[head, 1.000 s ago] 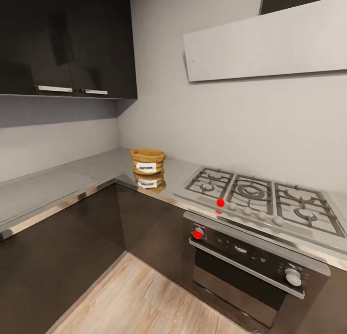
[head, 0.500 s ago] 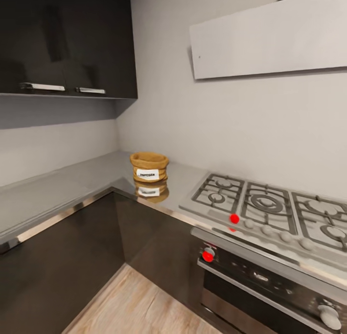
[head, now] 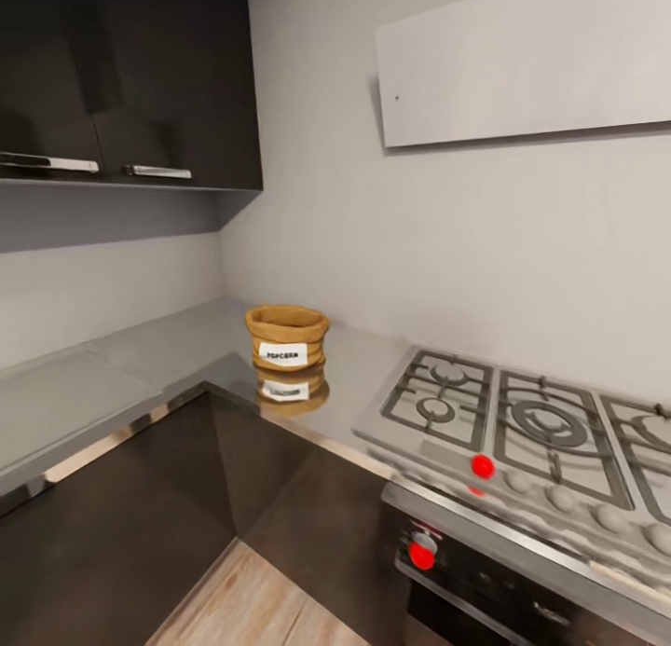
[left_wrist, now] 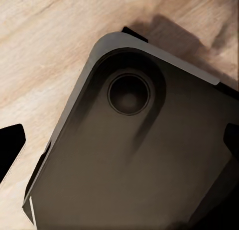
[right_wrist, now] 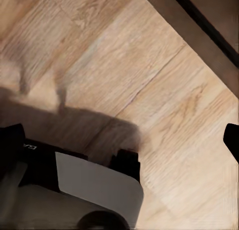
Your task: In the kitchen, take the popcorn bag from the countertop, put it into the microwave, and heat it until the popcorn is cooked so the cooked popcorn ends up inside the bag.
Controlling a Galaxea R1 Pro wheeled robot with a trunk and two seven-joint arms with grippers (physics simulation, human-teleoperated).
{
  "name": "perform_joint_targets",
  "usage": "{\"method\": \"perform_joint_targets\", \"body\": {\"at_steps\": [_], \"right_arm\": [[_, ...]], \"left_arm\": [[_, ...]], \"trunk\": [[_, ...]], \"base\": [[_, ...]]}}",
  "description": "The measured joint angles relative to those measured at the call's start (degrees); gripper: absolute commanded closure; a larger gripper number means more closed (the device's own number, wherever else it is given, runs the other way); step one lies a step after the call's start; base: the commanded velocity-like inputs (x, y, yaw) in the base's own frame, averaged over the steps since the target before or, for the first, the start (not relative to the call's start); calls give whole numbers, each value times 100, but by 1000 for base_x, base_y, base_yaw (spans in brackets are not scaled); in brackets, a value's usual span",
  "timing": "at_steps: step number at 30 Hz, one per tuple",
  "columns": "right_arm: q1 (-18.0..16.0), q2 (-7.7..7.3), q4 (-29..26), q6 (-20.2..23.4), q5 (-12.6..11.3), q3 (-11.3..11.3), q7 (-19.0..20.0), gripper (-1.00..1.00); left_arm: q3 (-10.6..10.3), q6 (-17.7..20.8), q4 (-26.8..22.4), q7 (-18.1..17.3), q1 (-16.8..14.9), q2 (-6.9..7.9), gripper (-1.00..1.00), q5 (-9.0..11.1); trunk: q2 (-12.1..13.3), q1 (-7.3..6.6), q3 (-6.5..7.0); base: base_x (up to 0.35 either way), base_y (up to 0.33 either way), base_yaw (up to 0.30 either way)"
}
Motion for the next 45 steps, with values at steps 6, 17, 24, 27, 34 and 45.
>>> {"method": "perform_joint_targets", "body": {"at_steps": [6, 17, 24, 27, 34, 45], "right_arm": [[85, 39, -3, -3, 224, -6, 9, -100], [85, 806, -98, 54, 824, 73, 595, -100], [84, 1372, -2437, 1547, 1178, 590, 3822, -100], [81, 1371, -4934, 2988, 1133, 1336, 5245, -100], [56, 1377, -8285, 5325, -114, 3572, 5767, -100], [-4408, 1376, -7772, 5314, -411, 3218, 5375, -100]], "left_arm": [[-4, -29, 0, 0, 0, -2, -100, -8], [6, -56, 0, 0, 0, -7, -100, 7], [6, -54, 1, 7, 0, -15, -100, 10], [6, -55, 2, 8, 0, -16, -100, 11], [11, -77, -7, 8, 0, -17, -100, 26], [14, -79, -7, 8, 0, -15, -100, 30]], "trunk": [[0, 1, 0], [1, 3, 0], [1, 3, 0], [1, 3, 2], [0, 3, 1], [1, 3, 2]], "base": [[258, 161, 0], [13, 9, 0], [0, 0, 0], [0, 0, 0], [0, 0, 0], [0, 0, 0]]}}
